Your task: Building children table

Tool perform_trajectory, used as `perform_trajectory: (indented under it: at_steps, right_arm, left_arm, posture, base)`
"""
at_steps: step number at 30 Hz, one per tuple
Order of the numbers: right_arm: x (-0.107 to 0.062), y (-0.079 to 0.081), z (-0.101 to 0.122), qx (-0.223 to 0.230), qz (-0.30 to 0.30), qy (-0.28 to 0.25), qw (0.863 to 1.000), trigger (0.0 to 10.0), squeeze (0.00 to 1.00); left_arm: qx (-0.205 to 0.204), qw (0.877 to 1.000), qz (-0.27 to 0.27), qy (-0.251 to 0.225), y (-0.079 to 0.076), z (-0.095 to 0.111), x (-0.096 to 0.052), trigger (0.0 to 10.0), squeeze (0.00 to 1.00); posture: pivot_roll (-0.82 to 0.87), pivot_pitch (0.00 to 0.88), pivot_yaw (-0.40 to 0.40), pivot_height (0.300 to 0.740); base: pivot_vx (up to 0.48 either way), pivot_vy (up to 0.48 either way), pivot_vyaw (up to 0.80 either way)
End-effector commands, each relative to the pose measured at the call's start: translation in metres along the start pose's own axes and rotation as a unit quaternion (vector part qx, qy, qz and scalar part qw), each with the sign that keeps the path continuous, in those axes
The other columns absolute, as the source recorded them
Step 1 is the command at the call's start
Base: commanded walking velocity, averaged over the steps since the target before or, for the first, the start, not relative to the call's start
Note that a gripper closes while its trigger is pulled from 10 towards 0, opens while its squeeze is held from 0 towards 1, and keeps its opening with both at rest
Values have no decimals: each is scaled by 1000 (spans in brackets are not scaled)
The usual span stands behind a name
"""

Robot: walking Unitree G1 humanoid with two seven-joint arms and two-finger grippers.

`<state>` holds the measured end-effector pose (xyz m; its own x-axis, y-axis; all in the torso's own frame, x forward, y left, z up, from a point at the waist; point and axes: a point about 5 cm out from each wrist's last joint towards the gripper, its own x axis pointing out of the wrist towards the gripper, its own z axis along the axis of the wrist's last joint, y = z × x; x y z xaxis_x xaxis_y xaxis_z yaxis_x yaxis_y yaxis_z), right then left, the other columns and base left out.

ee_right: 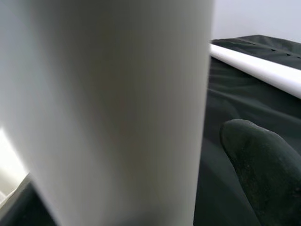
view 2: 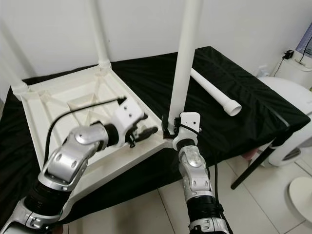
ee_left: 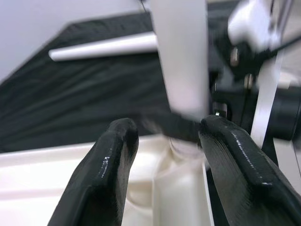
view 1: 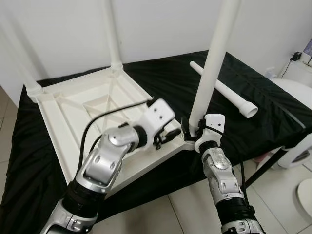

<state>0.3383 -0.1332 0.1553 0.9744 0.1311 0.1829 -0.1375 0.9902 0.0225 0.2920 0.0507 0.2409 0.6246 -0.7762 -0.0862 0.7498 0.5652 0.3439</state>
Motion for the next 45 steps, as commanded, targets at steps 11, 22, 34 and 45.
perform_trajectory:
  at_steps: [11,22,34,45]
  right_arm:
    - [16,0,6,2,56,-3,998,10000,0]
    - [32,-4,14,-8,85,-12,996,10000,0]
    - [59,-21,36,-30,83,-27,996,10000,0]
    - [56,-23,42,-30,101,-51,993,10000,0]
  left_arm:
    - [-46,993,113,-4,-3,-14,-4,10000,0]
    - [-56,995,88,-6,-10,-19,-14,10000,0]
    - [-54,994,88,-47,-2,-6,-17,10000,0]
    - [-52,987,145,-49,22,-11,-17,10000,0]
  posture:
    - [-56,188,2,740]
    - [-35,230,-5,740]
    - [-34,223,8,740]
    - [-57,204,22,740]
  base:
    - [0,0,0]
    - [0,0,0]
    - [0,0,0]
    - [0,0,0]
